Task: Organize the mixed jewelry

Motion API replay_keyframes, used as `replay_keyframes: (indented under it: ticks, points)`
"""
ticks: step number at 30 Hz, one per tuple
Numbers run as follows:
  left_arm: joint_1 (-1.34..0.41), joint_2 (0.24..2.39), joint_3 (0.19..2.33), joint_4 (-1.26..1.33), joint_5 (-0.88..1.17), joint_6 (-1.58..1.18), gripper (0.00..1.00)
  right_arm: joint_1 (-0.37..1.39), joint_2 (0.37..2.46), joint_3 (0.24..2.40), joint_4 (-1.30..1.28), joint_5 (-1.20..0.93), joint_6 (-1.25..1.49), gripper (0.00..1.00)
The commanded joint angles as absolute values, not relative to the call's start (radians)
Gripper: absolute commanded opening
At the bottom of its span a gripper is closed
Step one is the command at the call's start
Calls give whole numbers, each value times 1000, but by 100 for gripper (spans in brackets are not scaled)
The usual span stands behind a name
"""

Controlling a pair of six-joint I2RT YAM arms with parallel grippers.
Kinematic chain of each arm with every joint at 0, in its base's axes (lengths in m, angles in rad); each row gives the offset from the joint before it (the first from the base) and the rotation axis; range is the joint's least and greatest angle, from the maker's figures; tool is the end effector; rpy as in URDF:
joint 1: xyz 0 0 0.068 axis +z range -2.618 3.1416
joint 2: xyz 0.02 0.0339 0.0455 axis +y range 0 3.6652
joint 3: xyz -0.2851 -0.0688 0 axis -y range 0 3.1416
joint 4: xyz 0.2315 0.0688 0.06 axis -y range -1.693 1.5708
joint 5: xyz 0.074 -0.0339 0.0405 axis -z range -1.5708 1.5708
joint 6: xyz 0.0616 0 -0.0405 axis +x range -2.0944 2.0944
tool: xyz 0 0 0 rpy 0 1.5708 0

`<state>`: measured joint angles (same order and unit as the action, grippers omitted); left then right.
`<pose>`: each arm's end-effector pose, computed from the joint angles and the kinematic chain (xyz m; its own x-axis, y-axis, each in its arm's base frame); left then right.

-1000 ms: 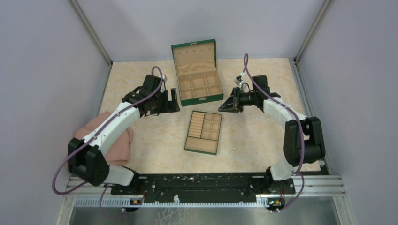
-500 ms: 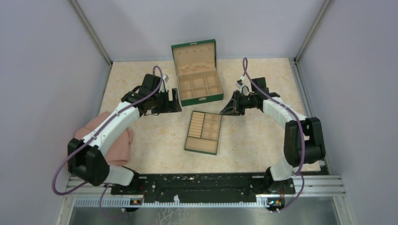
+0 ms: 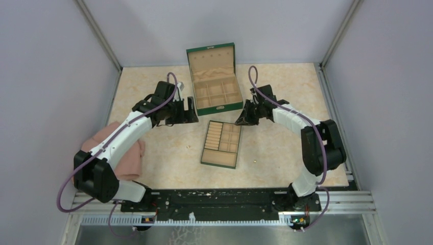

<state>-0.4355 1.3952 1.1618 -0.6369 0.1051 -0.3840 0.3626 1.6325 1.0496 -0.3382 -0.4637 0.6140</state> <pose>0.2661 -0.1309 0.2956 -0.8228 -0.0281 -0.5676 0.1861 0.9304 -0.3158 0.3100 0.1471 0.2179 -0.9370 0.1956 -0.2893 -0.0371 0.7678 0.6396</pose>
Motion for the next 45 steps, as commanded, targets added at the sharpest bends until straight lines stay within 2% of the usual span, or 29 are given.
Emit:
replay_keyframes:
  ticks: [1,11,18,23,27,33,37,43,45]
  points:
    - [-429,1400,1170,-630,106,-390,92,362,1689,1148,-305,-392,602,5]
    - [-429,1394,1155,-624,97,-412,92,376,1780,1176,-330,-390,552,8]
    - [-429,1406,1149,-620,103,-419,92,377,1801,1175,-333,-388,535,22]
    - [-429,1418,1157,-617,105,-419,92,377,1802,1181,-340,-397,523,25]
    - [-429,1418,1161,-617,100,-420,92,377,1765,1203,-364,-358,503,25]
    - [-430,1406,1153,-646,52,-423,93,377,1678,1244,-419,-180,460,26]
    - [-435,1400,1089,-641,49,-420,93,376,1624,1216,-412,-100,462,30]
    - [-505,1428,996,-626,10,-440,90,375,1580,1169,-394,-74,483,30]
    - [-508,1445,976,-629,9,-469,86,375,1578,1162,-396,-76,487,30]
